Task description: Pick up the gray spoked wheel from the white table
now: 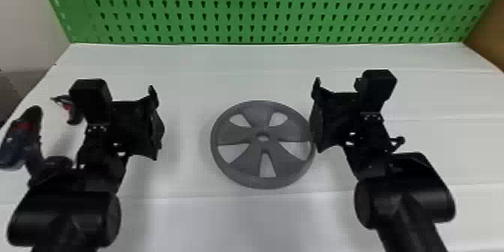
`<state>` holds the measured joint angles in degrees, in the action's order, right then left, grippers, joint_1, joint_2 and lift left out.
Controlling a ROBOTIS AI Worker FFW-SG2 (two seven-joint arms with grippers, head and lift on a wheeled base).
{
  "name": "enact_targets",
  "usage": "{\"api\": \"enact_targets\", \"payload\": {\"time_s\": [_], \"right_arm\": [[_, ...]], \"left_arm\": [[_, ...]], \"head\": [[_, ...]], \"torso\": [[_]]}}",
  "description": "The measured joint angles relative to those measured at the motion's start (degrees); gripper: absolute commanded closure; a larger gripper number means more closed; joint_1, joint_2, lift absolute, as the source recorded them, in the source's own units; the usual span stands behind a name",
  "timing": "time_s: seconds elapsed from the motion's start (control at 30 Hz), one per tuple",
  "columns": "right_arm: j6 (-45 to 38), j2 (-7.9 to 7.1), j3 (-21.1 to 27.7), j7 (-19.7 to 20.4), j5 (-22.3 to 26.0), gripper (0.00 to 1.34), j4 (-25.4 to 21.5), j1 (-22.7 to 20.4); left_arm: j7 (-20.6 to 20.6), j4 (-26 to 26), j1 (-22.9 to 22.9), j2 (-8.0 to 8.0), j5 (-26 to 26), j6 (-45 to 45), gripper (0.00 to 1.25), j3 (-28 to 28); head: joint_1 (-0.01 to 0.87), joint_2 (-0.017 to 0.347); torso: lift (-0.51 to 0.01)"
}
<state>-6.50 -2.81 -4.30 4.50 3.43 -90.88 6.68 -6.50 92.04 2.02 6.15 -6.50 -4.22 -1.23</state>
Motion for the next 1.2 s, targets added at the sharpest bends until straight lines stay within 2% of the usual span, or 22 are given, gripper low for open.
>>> {"api": "enact_targets", "payload": {"time_s": [0.2,0.33,0.63,0.8,0.97,1.2], "right_arm": [[-1.0,0.12,0.1,0.0,0.8,0.26,0.0,0.4],[-6.1,0.28,0.1,0.0,1.9,0.25,-1.1,1.5],[-24.4,0.08,0.7,0.0,2.6,0.25,-5.7,6.7],[-35.2,-0.93,0.9,0.0,3.8,0.25,-7.7,10.4],[-47.1,-2.01,0.7,0.0,5.0,0.25,-8.6,14.8],[-62.6,-2.53,0.9,0.0,5.3,0.25,-8.6,20.6]], "left_arm": [[0.0,0.0,0.0,0.00,0.0,0.0,0.13,0.0],[0.0,0.0,0.0,0.00,0.0,0.0,0.13,0.1],[0.0,0.0,0.0,0.00,0.0,0.0,0.13,0.1],[0.0,0.0,0.0,0.00,0.0,0.0,0.13,0.2],[0.0,0.0,0.0,0.00,0.0,0.0,0.13,0.2],[0.0,0.0,0.2,0.00,0.2,0.0,0.13,-0.1]], "head": [[0.765,0.002],[0.765,0.002],[0.765,0.002],[0.765,0.002],[0.765,0.002],[0.765,0.002]], "torso": [[-0.095],[-0.095],[-0.095],[-0.095],[-0.095],[-0.095]]}}
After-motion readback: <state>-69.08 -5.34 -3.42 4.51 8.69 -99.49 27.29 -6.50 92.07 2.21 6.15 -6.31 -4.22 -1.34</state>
